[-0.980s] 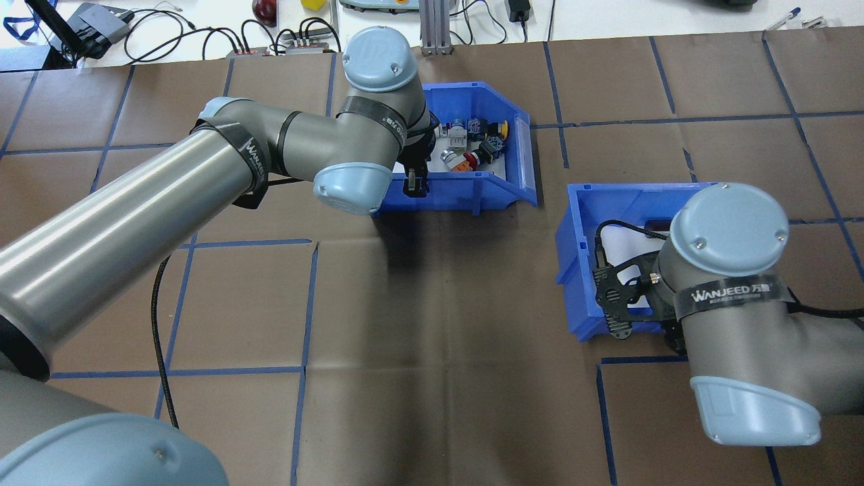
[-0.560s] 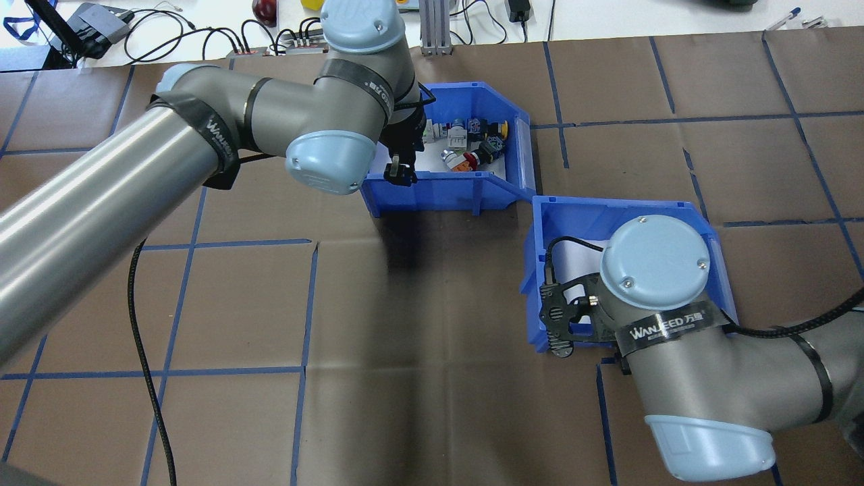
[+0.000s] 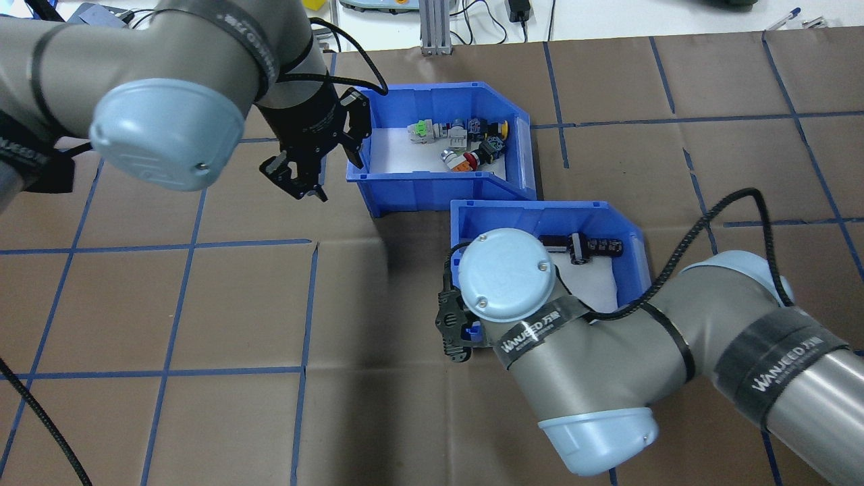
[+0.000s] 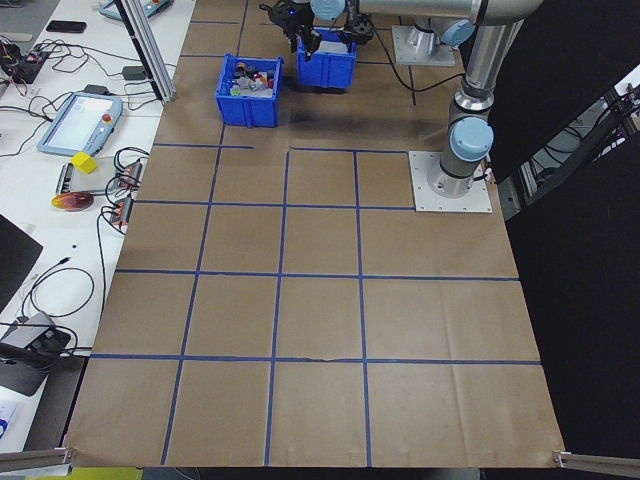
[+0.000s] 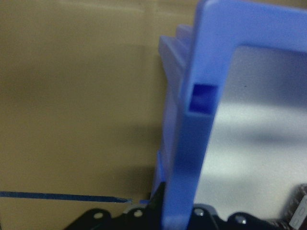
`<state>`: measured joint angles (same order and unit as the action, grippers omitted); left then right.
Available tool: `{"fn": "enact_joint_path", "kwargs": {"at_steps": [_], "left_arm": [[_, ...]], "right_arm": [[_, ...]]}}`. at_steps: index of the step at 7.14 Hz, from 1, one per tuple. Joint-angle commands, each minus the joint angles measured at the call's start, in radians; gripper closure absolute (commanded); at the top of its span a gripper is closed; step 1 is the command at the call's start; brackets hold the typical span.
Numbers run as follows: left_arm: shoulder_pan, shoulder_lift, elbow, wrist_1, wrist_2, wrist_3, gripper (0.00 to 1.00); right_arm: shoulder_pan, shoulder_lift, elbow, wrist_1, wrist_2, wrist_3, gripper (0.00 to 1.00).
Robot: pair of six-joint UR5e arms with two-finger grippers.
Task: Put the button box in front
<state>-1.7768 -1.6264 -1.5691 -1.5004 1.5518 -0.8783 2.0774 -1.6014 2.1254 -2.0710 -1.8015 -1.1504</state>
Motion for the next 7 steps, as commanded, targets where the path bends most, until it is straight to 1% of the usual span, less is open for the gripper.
{"fn": "enact_joint_path", "kwargs": {"at_steps": [1, 2, 3, 4, 6, 7], "left_arm": [[0.019, 0.132, -0.052, -0.095, 0.004, 0.472, 0.01], [0.061, 0.181, -0.107, -0.090, -0.005, 0.663, 0.01], [0.127, 0.221, -0.152, -0.081, -0.022, 0.917, 0.01], [0.169, 0.241, -0.167, -0.093, -0.029, 1.000, 0.01], [0.171, 0.243, -0.154, -0.122, -0.030, 1.013, 0.01], [0.171, 0.246, -0.161, -0.127, -0.024, 1.013, 0.01]], "right_arm": [[0.126, 0.111, -0.080, 0.002, -0.028, 0.122, 0.96], [0.151, 0.130, -0.096, 0.002, -0.030, 0.129, 0.96], [0.158, 0.132, -0.096, 0.006, -0.027, 0.144, 0.96], [0.158, 0.130, -0.096, 0.035, -0.027, 0.159, 0.96], [0.158, 0.130, -0.096, 0.048, -0.019, 0.164, 0.94], [0.159, 0.130, -0.096, 0.048, -0.016, 0.188, 0.82]]}}
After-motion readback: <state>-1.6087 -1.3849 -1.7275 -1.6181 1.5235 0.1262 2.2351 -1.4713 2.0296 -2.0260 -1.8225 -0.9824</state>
